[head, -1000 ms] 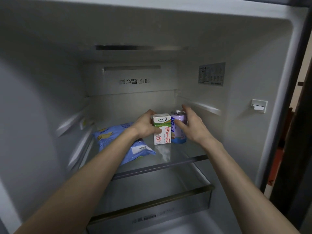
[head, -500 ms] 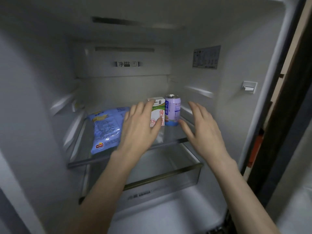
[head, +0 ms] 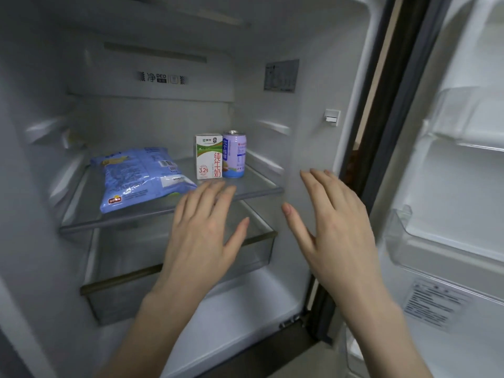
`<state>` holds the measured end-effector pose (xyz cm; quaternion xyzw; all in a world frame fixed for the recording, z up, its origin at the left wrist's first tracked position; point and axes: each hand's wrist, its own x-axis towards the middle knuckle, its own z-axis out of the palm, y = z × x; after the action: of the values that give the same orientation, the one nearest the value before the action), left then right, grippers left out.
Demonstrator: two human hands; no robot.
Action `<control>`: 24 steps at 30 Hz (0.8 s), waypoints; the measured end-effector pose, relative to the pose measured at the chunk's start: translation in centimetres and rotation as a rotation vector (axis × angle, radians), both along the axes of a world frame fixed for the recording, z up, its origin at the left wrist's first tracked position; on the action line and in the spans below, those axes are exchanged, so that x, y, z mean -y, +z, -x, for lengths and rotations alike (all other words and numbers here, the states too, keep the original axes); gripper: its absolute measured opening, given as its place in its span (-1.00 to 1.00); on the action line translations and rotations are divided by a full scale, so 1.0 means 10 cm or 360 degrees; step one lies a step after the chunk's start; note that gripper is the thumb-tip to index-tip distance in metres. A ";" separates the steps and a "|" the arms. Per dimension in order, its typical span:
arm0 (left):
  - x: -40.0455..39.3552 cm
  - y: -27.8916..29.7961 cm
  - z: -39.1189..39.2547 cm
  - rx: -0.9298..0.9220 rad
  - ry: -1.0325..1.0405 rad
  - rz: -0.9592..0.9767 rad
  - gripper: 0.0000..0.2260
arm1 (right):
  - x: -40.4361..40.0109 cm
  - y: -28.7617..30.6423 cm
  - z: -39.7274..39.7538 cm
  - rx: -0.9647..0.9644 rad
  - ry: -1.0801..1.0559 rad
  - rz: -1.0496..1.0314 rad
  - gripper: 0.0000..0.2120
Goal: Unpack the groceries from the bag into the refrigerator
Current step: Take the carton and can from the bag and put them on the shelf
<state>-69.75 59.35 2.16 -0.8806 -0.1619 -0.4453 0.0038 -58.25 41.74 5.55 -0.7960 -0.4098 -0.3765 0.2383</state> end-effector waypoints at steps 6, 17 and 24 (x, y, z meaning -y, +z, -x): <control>0.75 -0.07 0.05 -0.0032 -0.0102 0.0051 -0.51 | 0.95 -0.01 0.42 0.0106 -0.0188 -0.0062 -0.47; 2.30 -0.09 0.24 0.0020 -0.0570 0.0136 -0.55 | 2.83 -0.24 1.10 -0.0025 -0.0661 -0.0045 -0.37; 3.66 -0.33 0.39 -0.0099 -0.0921 0.0157 -0.54 | 4.26 -0.55 1.72 -0.0151 -0.1039 -0.0007 -0.36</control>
<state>-73.63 22.74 -1.14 -0.9025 0.0748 -0.3923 -0.1613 -75.47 -0.90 0.03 -0.9015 -0.1208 -0.3962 0.1256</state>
